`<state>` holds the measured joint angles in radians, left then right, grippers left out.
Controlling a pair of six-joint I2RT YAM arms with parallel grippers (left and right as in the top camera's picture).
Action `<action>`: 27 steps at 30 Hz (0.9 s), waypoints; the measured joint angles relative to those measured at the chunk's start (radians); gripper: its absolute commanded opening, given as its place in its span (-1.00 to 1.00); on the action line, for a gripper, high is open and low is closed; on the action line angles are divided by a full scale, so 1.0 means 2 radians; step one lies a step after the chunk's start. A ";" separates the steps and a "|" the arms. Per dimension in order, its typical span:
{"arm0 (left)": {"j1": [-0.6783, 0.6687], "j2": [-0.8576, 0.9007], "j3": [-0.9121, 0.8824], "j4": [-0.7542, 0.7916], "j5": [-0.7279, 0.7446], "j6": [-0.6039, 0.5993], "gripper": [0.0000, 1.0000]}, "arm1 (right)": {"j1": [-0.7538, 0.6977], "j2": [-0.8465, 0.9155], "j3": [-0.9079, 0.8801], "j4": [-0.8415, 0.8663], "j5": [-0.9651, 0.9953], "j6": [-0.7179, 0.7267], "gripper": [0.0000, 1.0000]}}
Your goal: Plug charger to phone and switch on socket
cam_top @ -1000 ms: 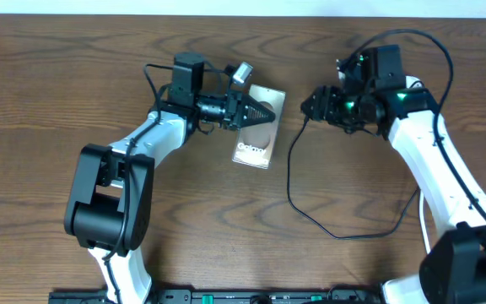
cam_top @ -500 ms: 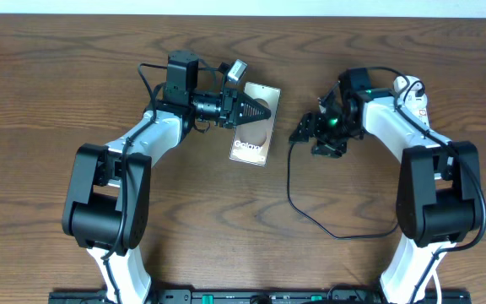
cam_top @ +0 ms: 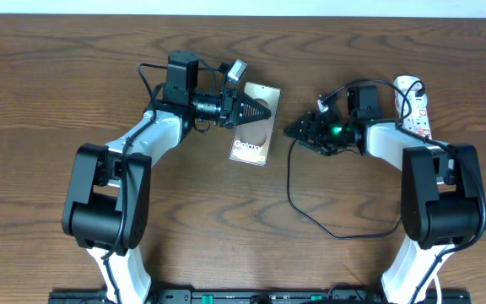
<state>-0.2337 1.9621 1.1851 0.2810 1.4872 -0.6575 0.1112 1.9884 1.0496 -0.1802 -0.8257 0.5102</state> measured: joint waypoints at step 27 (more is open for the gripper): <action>0.000 0.000 0.000 0.000 0.000 0.000 -0.85 | 0.015 -0.012 -0.068 0.162 0.040 0.149 0.26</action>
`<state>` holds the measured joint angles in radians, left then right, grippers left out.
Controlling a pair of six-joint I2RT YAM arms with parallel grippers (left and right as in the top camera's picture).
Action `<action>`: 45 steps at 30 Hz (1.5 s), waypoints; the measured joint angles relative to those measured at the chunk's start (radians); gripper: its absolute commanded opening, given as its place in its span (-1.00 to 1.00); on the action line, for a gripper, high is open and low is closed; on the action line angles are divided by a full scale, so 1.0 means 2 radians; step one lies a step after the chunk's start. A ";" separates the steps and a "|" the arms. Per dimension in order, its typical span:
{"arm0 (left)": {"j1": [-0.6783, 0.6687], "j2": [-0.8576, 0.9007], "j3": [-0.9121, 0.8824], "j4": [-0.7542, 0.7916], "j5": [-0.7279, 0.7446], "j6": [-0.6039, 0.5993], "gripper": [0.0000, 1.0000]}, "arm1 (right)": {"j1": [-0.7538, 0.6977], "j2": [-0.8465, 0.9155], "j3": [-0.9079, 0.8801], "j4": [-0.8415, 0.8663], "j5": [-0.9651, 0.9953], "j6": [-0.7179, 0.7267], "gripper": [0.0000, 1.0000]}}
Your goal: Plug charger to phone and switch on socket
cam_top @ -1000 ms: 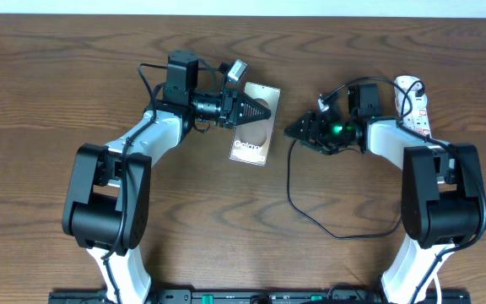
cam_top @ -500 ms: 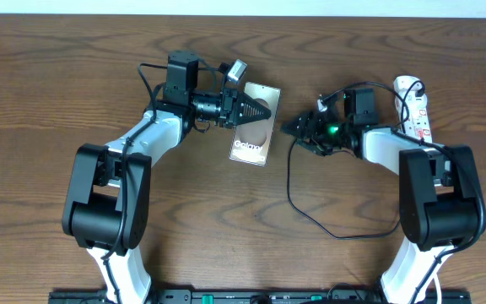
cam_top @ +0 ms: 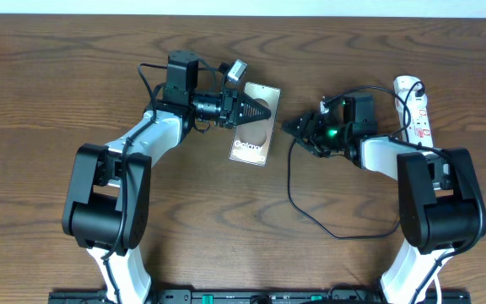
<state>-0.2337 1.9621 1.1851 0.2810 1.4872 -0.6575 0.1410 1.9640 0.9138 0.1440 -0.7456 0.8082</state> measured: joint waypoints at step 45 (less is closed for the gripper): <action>-0.006 0.000 0.000 0.000 0.015 0.000 -0.85 | -0.064 -0.082 -0.025 0.107 -0.023 -0.102 -0.98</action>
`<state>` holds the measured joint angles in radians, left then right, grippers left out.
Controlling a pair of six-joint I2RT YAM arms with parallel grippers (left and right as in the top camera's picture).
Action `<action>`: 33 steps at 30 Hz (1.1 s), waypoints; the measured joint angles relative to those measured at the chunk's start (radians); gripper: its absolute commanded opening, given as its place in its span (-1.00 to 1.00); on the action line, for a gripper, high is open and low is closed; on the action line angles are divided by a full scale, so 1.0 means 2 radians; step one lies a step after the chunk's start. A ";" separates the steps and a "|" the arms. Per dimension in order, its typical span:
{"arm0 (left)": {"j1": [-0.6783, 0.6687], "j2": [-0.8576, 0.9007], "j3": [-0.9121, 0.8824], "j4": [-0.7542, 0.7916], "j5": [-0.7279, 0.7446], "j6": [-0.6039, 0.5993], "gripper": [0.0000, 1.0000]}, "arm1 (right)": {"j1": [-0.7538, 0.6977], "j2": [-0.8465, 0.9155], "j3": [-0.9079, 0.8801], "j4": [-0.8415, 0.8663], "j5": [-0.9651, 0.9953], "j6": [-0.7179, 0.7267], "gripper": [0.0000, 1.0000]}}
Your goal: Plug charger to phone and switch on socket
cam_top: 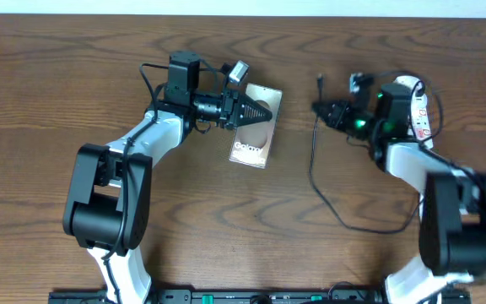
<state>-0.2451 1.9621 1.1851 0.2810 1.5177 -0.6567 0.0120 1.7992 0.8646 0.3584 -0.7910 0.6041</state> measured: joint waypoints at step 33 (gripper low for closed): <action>0.015 0.000 0.000 0.060 -0.128 -0.113 -0.85 | 0.061 -0.132 0.000 -0.077 -0.219 -0.032 -0.98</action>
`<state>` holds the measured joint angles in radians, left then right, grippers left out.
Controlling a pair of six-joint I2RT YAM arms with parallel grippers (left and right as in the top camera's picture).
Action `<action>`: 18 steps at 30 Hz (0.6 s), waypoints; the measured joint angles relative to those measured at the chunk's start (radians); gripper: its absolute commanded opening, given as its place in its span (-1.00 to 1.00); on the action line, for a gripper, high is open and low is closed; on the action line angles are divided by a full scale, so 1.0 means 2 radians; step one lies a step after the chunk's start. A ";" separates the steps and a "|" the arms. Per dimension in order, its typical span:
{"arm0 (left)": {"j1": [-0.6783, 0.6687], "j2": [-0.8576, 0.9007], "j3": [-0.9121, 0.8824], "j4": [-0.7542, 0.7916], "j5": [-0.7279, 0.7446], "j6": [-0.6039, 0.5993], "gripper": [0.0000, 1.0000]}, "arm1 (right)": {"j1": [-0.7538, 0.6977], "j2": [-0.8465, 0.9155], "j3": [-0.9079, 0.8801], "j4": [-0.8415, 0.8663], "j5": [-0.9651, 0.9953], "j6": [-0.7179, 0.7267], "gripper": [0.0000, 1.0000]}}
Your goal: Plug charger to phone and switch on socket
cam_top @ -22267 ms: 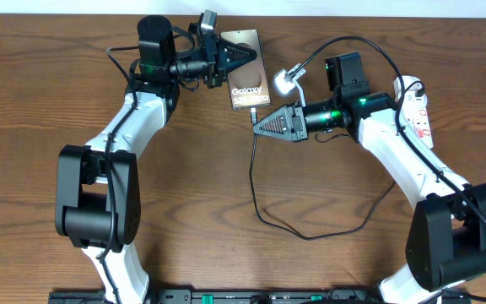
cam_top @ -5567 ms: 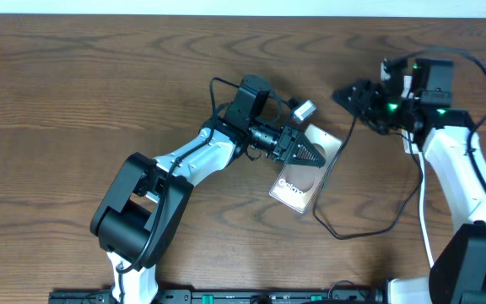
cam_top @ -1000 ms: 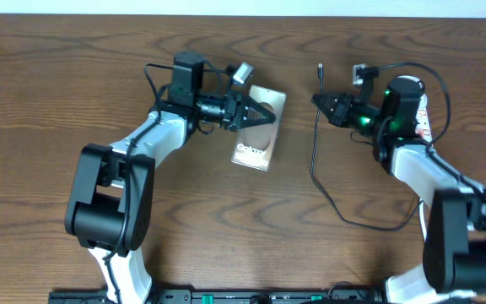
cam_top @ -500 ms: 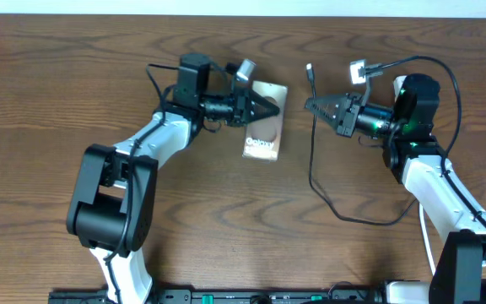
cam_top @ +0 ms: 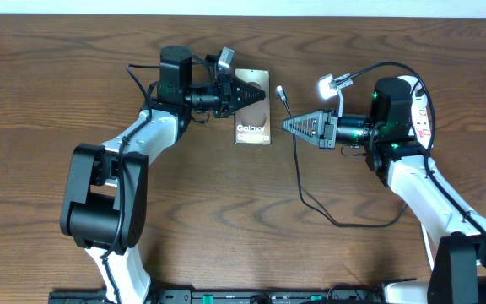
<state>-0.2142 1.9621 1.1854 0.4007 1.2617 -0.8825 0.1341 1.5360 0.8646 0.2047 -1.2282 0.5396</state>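
Note:
The gold Galaxy phone [cam_top: 252, 122] lies flat at the upper middle of the table. My left gripper [cam_top: 262, 95] reaches in from the left over its top end, and its fingers look shut on the phone. The black charger cable [cam_top: 299, 173] runs from under the right arm up to its plug tip [cam_top: 281, 90], just right of the phone's top corner. My right gripper [cam_top: 288, 127] points left, shut on the cable a little below the plug. The white power strip [cam_top: 421, 114] lies at the far right, mostly hidden behind my right arm.
The cable's slack loops across the wood in front of the right arm [cam_top: 344, 224]. Both arm bases stand at the near edge. A small lit wrist lamp [cam_top: 327, 84] sticks up above the right gripper.
My right gripper has moved left from near the power strip to just beside the phone's right edge, with the cable in it. The phone now sits straighter and slightly higher under the left gripper.
At first my right gripper held the cable just right of the tilted phone, with my left gripper on the phone's top. Then the right gripper was back near the power strip with the cable end. Now it is beside the phone again, and the phone is squared up.

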 measured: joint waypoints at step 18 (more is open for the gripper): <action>-0.094 0.000 0.000 0.000 0.024 -0.004 -0.85 | 0.011 0.000 0.000 0.065 0.043 0.024 -0.88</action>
<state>-0.4026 1.9621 1.1854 0.4007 1.3102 -0.8906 0.1558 1.5360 0.8646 0.3351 -1.1423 0.5873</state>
